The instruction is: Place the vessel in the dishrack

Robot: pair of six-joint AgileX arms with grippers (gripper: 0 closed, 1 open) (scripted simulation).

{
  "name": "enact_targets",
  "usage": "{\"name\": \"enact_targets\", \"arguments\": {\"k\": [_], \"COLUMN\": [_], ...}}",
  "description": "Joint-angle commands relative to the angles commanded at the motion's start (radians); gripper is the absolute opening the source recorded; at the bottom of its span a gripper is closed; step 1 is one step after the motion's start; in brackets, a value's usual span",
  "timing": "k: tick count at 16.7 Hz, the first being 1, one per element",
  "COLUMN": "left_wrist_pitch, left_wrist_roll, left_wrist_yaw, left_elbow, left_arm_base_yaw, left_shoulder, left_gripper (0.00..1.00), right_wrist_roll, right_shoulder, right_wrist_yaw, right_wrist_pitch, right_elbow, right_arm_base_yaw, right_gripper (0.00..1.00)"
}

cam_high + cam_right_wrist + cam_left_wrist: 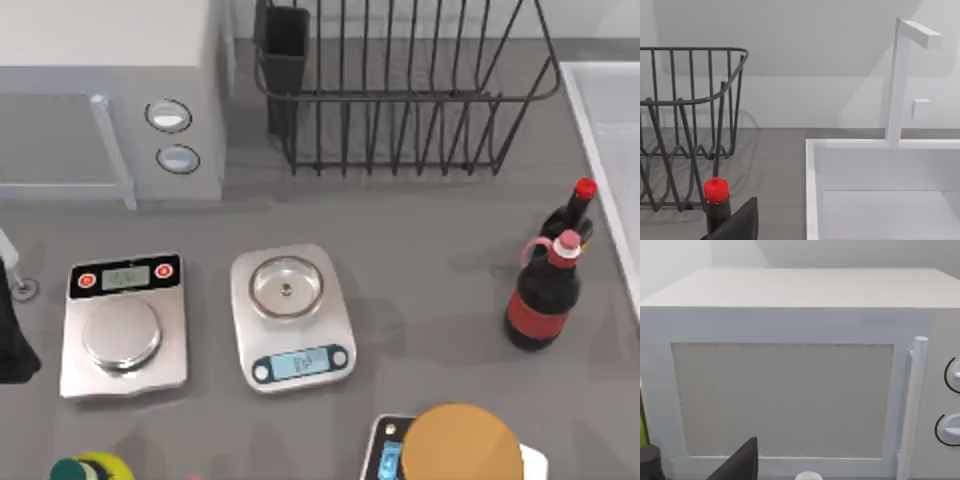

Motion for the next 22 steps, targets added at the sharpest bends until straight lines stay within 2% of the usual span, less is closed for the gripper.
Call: {"name": "enact_targets", "arguments": {"k": [4,8,18,22], "left_wrist_pitch": [0.000,0.000,0.000,0.000], "left_wrist_roll": [0.000,0.000,0.000,0.000], "left_wrist_yaw": [0.000,0.000,0.000,0.000], "left_elbow": [0.000,0.000,0.000,0.000], "left_arm_base_yaw": [0.000,0.000,0.000,0.000], "left_shoulder": [0.000,0.000,0.000,0.000], "left_gripper": [1.00,1.00,1.00,1.00], "right_wrist_roll": [-0.019,-0.114,-0.488,-0.609], "right_shoulder": [0.033,0.224,1.193,1.482], "right_wrist_yaw": [-0.002,-0.004,0.006,0.006], "right_wrist_pitch": [-0.030,-0.189,-0.843,-1.053], "right_elbow": [0.032,0.214,0.901,1.132], "right_arm_base_yaw": [-0.017,-0.112,-0.491,-0.617], "right_gripper": [1.00,1.00,1.00,1.00]}}
